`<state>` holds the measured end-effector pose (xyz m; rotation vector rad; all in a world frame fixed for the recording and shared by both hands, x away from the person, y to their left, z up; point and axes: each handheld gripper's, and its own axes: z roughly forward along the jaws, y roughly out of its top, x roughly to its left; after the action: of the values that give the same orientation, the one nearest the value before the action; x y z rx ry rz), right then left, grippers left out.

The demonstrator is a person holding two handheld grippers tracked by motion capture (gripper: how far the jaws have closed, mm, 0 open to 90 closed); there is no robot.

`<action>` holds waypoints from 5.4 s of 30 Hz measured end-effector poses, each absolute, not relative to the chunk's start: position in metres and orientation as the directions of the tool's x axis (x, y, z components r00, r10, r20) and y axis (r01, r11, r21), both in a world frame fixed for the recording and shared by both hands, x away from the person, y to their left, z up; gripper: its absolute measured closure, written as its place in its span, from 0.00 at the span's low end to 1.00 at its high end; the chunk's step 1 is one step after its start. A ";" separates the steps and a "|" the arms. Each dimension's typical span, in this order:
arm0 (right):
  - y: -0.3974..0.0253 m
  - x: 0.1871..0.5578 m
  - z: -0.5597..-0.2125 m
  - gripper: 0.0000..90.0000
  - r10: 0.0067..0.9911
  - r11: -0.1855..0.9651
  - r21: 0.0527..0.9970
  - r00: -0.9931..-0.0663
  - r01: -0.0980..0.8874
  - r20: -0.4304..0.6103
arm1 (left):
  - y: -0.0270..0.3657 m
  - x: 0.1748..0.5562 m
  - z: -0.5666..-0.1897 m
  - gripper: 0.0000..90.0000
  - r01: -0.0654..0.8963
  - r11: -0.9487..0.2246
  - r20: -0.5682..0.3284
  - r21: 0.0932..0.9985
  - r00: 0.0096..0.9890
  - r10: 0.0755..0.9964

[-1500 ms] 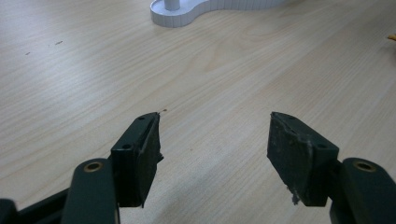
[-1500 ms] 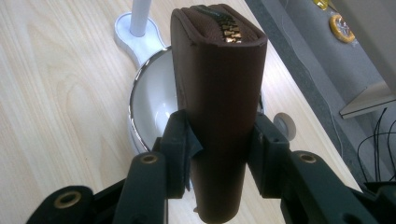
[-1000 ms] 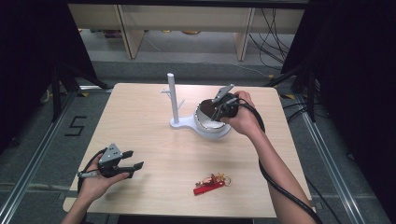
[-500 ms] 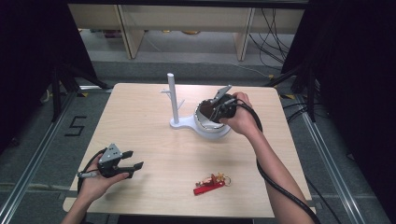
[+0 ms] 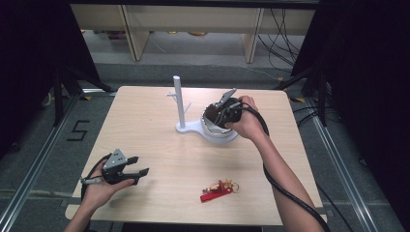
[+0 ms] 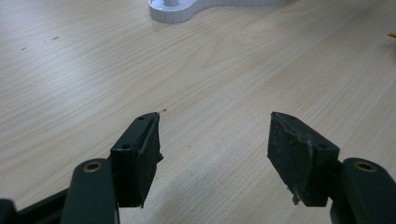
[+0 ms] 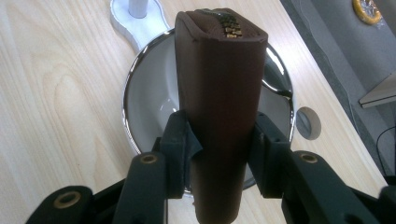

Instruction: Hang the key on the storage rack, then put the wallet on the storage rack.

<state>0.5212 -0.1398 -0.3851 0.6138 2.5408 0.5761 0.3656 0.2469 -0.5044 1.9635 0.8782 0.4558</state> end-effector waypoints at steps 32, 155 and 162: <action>-0.143 0.531 -0.396 0.56 0.603 0.730 0.546 -0.763 0.410 -0.234 | 0.245 0.365 -0.507 0.38 0.401 -0.345 -0.033 0.849 0.690 0.723; -0.179 0.394 -0.479 0.75 0.745 0.592 0.159 -0.612 0.790 0.267 | 0.207 0.357 -0.491 0.37 0.348 -0.380 -0.035 0.857 0.775 0.631; -0.177 0.393 -0.477 0.99 0.715 0.622 0.171 -0.643 0.764 0.273 | 0.205 0.356 -0.491 0.37 0.353 -0.379 -0.039 0.855 0.773 0.633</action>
<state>0.3932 -0.1771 -0.4771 1.3765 2.9879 0.4553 0.3562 0.2053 -0.4913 2.0031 0.7404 0.3664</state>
